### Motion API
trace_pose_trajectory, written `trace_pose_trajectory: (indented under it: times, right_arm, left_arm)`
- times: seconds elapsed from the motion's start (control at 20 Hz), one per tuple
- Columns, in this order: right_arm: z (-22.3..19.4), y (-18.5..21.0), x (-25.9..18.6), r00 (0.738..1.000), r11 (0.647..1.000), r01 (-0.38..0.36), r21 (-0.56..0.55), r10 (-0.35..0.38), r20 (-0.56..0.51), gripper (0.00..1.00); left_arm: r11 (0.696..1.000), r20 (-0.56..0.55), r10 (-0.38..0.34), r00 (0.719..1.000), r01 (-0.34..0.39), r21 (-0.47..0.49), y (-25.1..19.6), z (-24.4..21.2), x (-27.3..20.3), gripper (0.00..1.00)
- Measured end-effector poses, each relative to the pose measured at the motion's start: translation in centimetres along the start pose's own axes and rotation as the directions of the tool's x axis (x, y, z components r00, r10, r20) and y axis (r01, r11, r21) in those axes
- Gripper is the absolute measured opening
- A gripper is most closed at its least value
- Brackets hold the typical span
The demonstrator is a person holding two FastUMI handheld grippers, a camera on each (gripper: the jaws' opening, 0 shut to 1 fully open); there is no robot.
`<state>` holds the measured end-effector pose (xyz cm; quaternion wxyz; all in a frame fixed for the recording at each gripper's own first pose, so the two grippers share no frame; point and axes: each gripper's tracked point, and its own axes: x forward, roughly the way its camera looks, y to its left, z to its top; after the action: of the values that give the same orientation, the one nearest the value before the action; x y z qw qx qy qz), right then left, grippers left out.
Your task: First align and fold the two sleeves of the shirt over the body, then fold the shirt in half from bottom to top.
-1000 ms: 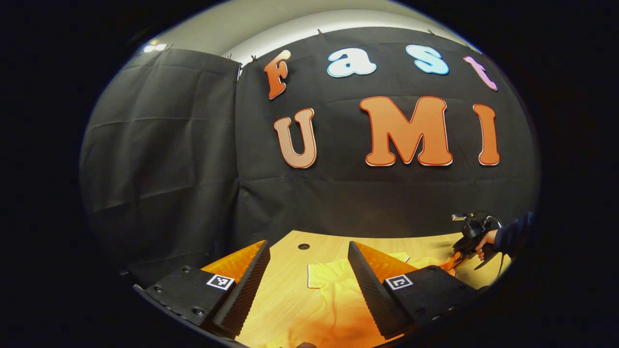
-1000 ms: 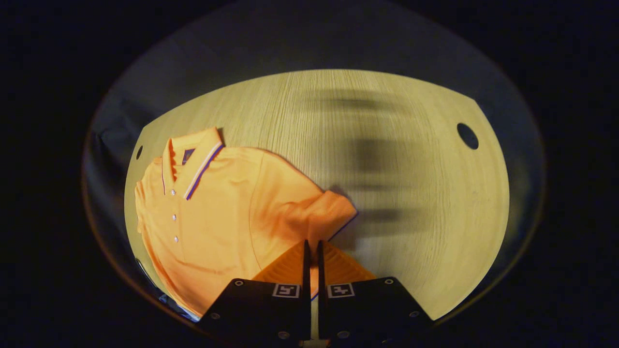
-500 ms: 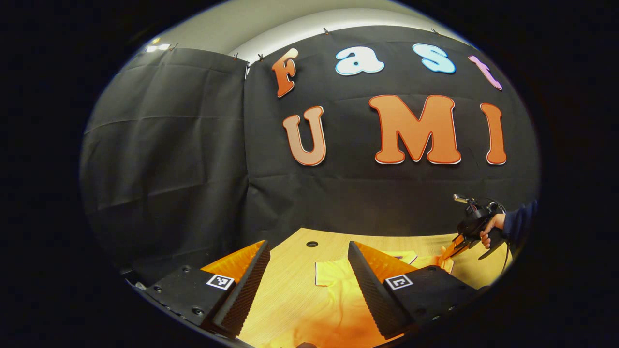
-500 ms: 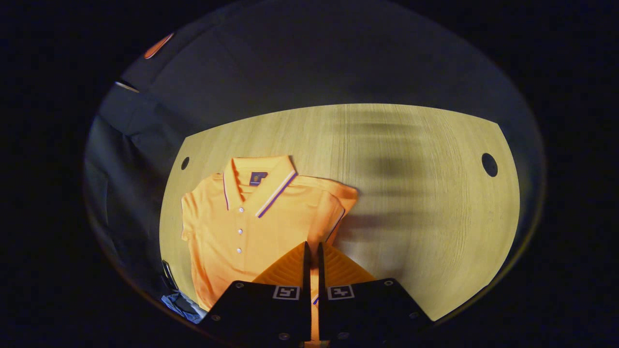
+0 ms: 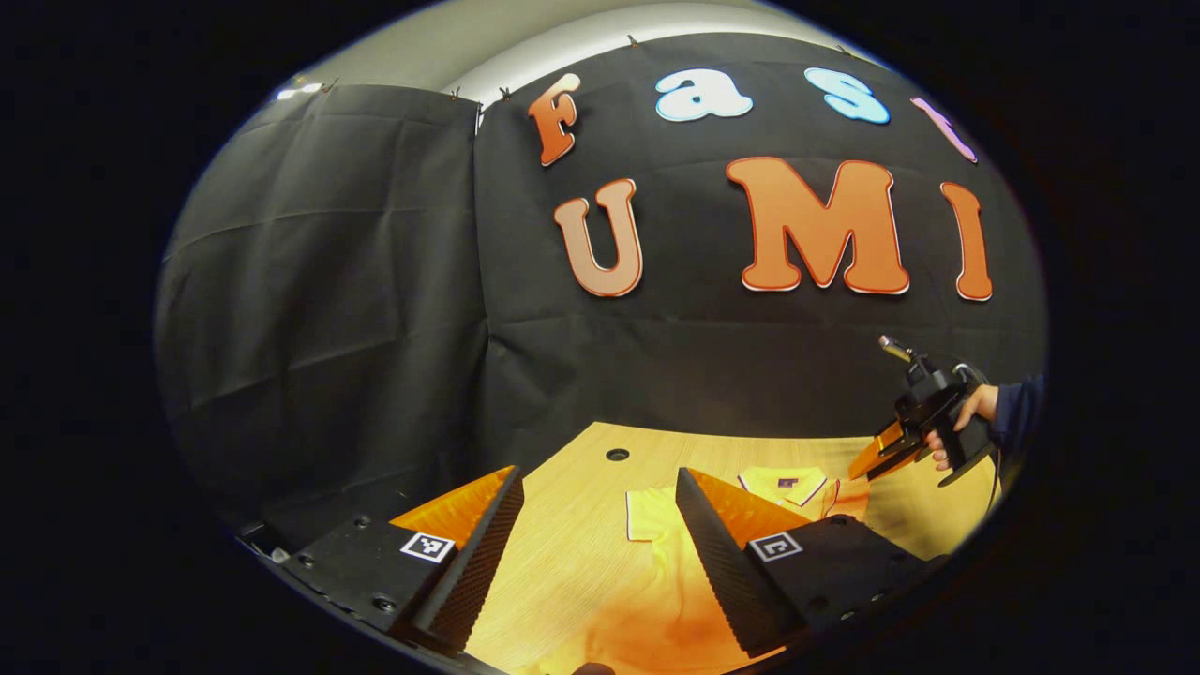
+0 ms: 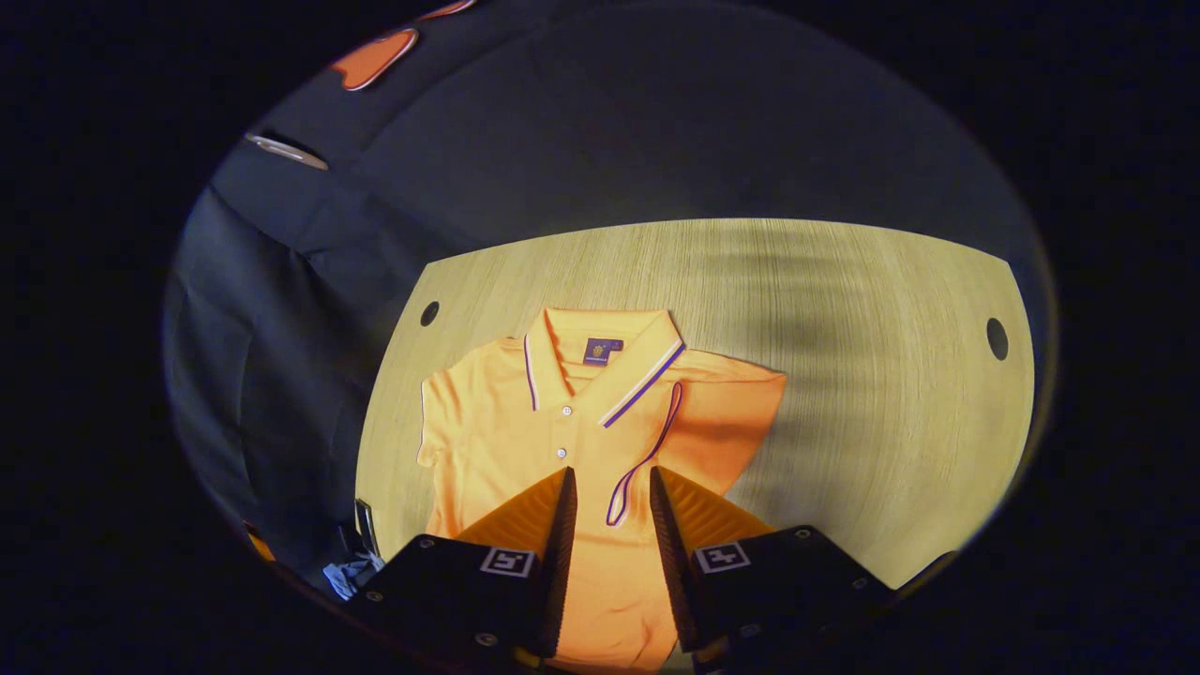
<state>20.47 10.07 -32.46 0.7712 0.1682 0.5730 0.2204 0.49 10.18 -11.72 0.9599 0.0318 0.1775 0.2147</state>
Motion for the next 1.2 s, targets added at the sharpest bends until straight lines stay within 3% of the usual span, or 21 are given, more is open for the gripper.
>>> trace_pose_trajectory:
  times: [0.25,0.35,0.6,0.65,0.7,1.0,1.2]
  right_arm:
    - [1.3,0.1,-3.2,0.992,0.999,0.039,-0.008,-0.038,0.12,0.81]
    - [1.4,0.4,-4.5,0.984,0.999,0.046,0.016,-0.048,0.171,0.9]
    - [0.5,0.3,-7.4,0.956,0.99,0.099,0.103,-0.124,0.267,0.94]
    - [0.2,0.1,-8.0,0.945,0.986,0.13,0.108,-0.156,0.288,0.84]
    - [0.1,0.3,-8.9,0.932,0.981,0.162,0.111,-0.188,0.31,0.95]
    - [-1.5,1.8,-13.4,0.853,0.951,0.274,0.146,-0.31,0.419,0.97]
    - [-2.7,3.9,-16.6,0.795,0.935,0.308,0.178,-0.356,0.492,0.97]
  left_arm:
    - [0.997,-0.101,-0.068,0.992,0.065,-0.038,0.4,-2.1,5.3,0.98]
    - [0.994,-0.149,-0.111,0.983,0.106,-0.039,0.5,-3.3,7.8,0.98]
    - [0.975,-0.302,-0.222,0.927,0.213,-0.063,0.3,-7.1,14.7,0.98]
    - [0.97,-0.331,-0.242,0.912,0.231,-0.072,0.3,-7.8,15.8,0.98]
    - [0.967,-0.357,-0.255,0.898,0.245,-0.076,0.3,-8.5,17.2,0.98]
    - [0.943,-0.513,-0.321,0.796,0.321,-0.091,-1.6,-13.1,23.5,0.99]
    - [0.926,-0.595,-0.336,0.73,0.371,-0.068,-3.7,-16.0,26.1,0.99]
